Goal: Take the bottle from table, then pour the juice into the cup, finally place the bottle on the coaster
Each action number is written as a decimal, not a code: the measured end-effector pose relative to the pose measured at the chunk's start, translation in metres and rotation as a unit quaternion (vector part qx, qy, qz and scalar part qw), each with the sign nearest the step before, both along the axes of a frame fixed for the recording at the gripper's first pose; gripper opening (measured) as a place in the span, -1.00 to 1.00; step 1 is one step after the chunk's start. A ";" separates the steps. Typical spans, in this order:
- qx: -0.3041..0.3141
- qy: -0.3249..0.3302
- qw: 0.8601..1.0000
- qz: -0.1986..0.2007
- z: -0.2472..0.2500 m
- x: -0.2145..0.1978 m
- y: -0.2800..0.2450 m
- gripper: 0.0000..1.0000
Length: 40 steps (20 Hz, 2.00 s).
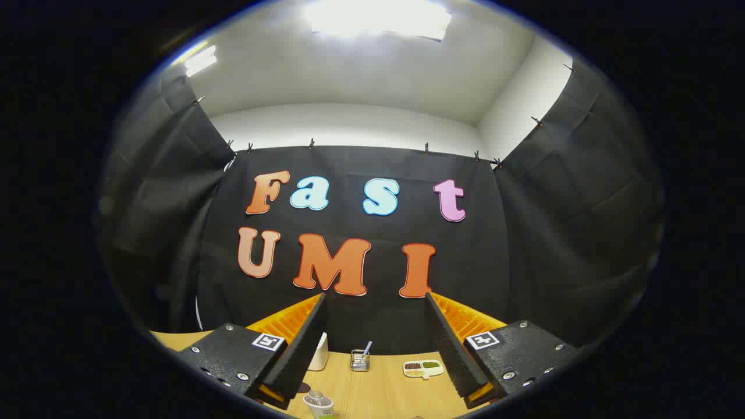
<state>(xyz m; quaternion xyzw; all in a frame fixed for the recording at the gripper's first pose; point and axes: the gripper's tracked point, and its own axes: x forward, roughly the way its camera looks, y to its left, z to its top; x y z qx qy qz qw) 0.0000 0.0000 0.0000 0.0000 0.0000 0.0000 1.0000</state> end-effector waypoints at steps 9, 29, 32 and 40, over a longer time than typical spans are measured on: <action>-0.007 -0.002 1.000 0.005 0.000 -0.001 0.008 0.95; 0.019 0.020 0.999 0.027 -0.018 0.008 0.023 0.96; 0.021 0.031 0.999 0.030 -0.028 0.011 0.024 0.96; 0.059 0.050 0.996 0.053 -0.061 0.006 0.035 0.96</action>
